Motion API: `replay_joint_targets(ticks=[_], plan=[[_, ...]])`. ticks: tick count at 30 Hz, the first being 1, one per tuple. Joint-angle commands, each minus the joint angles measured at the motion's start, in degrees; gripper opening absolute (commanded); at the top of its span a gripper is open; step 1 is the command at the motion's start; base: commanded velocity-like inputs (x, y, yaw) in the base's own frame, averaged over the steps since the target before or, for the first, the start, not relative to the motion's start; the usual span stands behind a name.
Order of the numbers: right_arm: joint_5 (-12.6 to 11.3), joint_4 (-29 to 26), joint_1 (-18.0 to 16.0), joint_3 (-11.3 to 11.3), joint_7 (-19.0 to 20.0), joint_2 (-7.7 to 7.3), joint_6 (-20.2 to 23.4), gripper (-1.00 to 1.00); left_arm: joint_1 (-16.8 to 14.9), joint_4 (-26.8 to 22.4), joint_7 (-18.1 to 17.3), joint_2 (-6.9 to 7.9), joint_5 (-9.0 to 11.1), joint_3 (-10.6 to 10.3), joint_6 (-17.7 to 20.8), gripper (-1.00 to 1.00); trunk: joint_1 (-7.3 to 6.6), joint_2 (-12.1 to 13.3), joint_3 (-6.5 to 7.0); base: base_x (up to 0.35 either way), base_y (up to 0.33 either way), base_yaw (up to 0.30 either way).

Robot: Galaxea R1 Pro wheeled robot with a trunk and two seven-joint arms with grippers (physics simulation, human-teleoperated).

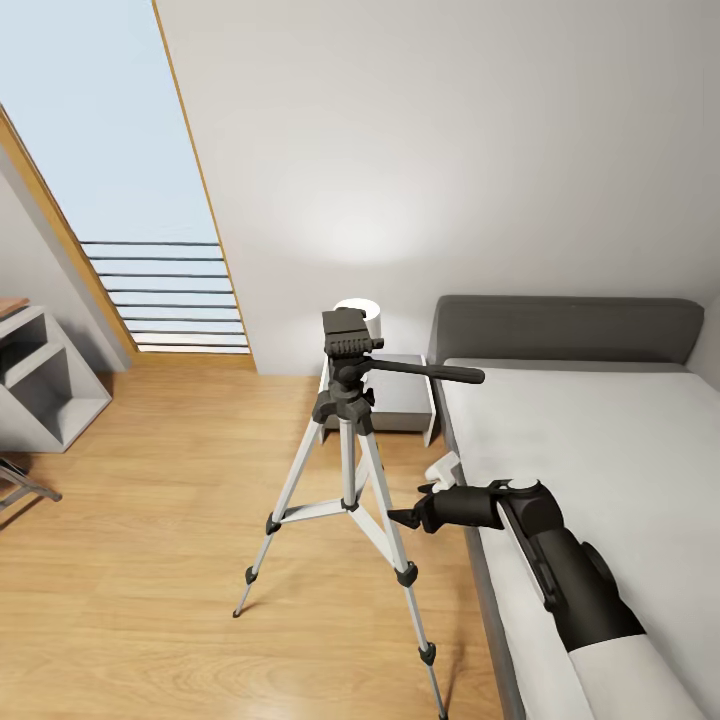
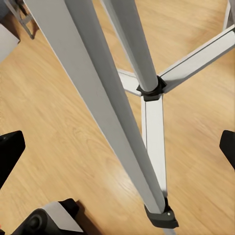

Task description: Attach the digital camera to the camera tripod in the bedroom.

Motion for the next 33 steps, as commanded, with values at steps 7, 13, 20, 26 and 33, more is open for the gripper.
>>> replay_joint_targets(ticks=[7, 13, 20, 26, 33], plan=[[0.7, 2.3, -0.1, 0.0, 0.1, 1.88, -0.2, 1.00, 0.0, 0.1, -0.3, 0.01, 0.5, -0.5, -0.1, -1.00, 0.03, -0.1, -0.10, 0.000, 0.000, 0.000], [0.8, 3.7, -0.1, -0.2, -1.7, 4.33, -0.6, 1.00, 0.0, 0.1, -0.3, 0.01, 0.5, -0.5, -0.1, -1.00, 0.03, -0.1, -0.10, 0.000, 0.000, 0.000], [0.9, 3.9, -0.1, -0.3, -2.2, 4.73, -0.7, 1.00, 0.0, 0.1, -0.3, 0.01, 0.5, -0.5, -0.1, -1.00, 0.03, -0.1, -0.10, 0.000, 0.000, 0.000], [0.9, 4.0, -0.1, -0.4, -2.4, 4.76, -0.8, 1.00, 0.0, 0.1, -0.3, 0.01, 0.5, -0.5, -0.1, -1.00, 0.03, -0.1, -0.10, 0.000, 0.000, 0.000], [0.8, 4.1, -0.1, -1.7, -4.7, 4.83, -0.9, 1.00, 0.0, 0.1, -0.3, 0.01, 0.5, -0.5, -0.1, -1.00, 0.03, -0.1, -0.10, 0.000, 0.000, 0.000]])
